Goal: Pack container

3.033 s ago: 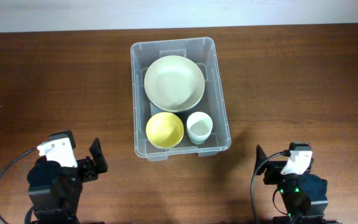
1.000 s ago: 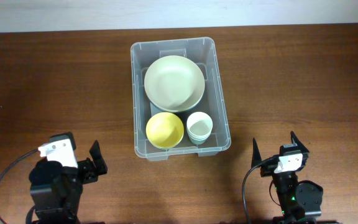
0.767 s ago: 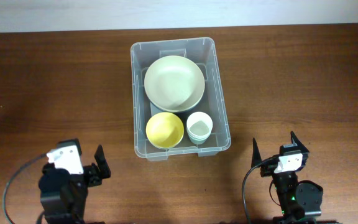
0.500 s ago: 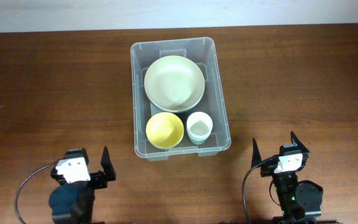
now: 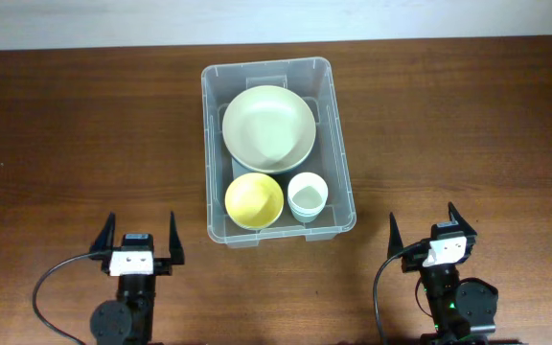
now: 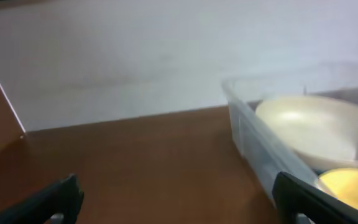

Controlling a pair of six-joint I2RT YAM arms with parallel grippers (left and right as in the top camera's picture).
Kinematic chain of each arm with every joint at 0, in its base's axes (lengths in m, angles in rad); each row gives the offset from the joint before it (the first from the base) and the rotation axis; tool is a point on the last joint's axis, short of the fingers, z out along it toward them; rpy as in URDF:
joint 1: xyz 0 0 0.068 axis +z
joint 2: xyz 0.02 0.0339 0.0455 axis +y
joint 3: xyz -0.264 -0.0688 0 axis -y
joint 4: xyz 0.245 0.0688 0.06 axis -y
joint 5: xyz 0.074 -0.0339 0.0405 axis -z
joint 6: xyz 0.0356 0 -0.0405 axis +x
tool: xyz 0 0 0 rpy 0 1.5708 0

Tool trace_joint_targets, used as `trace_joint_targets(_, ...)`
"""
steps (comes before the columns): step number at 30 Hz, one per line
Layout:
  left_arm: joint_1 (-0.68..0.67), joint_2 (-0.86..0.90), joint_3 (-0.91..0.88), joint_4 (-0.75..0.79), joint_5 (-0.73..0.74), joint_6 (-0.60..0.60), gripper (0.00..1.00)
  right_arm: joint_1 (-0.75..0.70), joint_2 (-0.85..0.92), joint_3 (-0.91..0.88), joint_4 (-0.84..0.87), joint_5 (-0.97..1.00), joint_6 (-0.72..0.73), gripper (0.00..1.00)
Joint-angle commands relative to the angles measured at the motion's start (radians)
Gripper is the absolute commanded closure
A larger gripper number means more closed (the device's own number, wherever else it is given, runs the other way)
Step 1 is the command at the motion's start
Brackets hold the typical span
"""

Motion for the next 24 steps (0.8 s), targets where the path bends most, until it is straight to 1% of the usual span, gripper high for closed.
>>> trace_joint_targets(1,-0.026,-0.012,-0.01,-0.078,0.008,0.058,0.01,0.005,-0.005,-0.005,-0.005,-0.008,0.0,0.01)
trace_joint_targets(2,-0.03,-0.011,-0.01,-0.1,0.011,0.053,0.01,0.005,-0.005,-0.005,-0.005,-0.008,0.0,0.01)
trace_joint_targets(24,-0.034,-0.016,-0.01,-0.096,0.011,0.05,0.01,0.005,-0.005,-0.005,-0.005,-0.008,0.0,0.01)
